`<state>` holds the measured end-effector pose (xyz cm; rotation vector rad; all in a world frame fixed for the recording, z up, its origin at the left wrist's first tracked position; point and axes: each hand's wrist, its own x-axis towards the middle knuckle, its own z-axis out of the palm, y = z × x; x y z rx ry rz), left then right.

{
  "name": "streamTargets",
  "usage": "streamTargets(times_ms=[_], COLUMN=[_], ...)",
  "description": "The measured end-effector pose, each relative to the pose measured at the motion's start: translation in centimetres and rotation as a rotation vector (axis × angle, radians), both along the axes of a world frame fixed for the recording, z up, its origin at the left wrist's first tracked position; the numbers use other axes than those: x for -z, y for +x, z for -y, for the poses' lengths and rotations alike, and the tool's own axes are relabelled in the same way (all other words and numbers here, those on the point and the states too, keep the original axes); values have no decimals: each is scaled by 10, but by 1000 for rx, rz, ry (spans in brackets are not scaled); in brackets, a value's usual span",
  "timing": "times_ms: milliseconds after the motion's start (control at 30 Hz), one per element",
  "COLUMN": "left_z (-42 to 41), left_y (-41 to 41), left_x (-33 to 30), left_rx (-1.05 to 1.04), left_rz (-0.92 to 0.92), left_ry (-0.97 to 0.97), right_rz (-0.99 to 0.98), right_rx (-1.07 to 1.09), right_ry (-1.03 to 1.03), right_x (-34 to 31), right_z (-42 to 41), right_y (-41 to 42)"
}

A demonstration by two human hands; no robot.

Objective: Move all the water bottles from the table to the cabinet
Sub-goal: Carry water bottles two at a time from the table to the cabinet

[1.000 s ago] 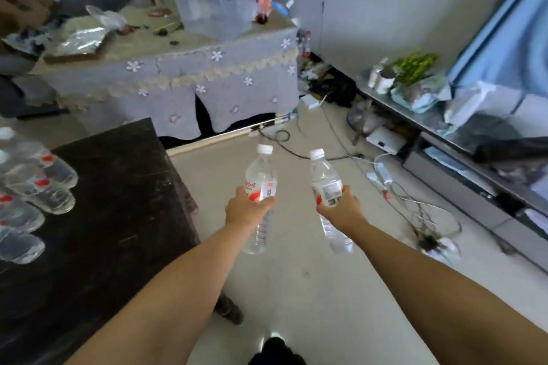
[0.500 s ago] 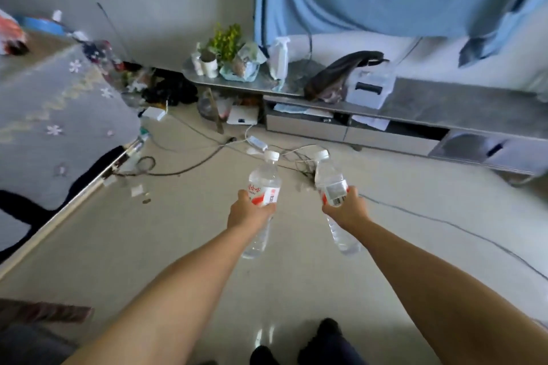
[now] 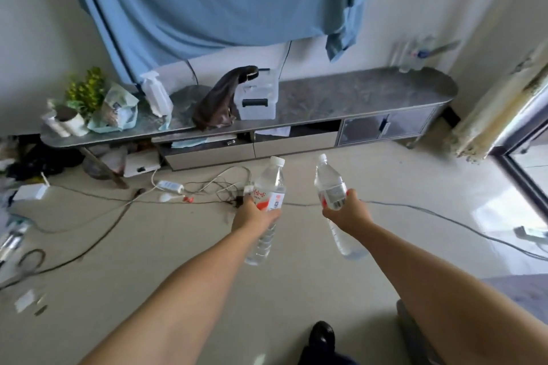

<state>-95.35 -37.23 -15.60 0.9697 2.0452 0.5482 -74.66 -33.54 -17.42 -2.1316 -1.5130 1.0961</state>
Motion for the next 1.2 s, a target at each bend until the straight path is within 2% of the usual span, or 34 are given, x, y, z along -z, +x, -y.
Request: streamTargets(times_ms=[333,633,933,1200], left_z=[-161,-326,-504,-624], left_y=[158,245,320,409], left_x=[-3,9,-2,19], left_rx=[161,272,341,390], left_rz=[80,123,129,109], left_ry=[4,25,13,-15], right_rz=[10,74,-17,29], right_rx=[166,276,409,381], right_ry=[4,19,63,19], right_x=[-11,-6,-28,-11], right_z=[-124,-262,-413,-532], right_y=[141,228,301,388])
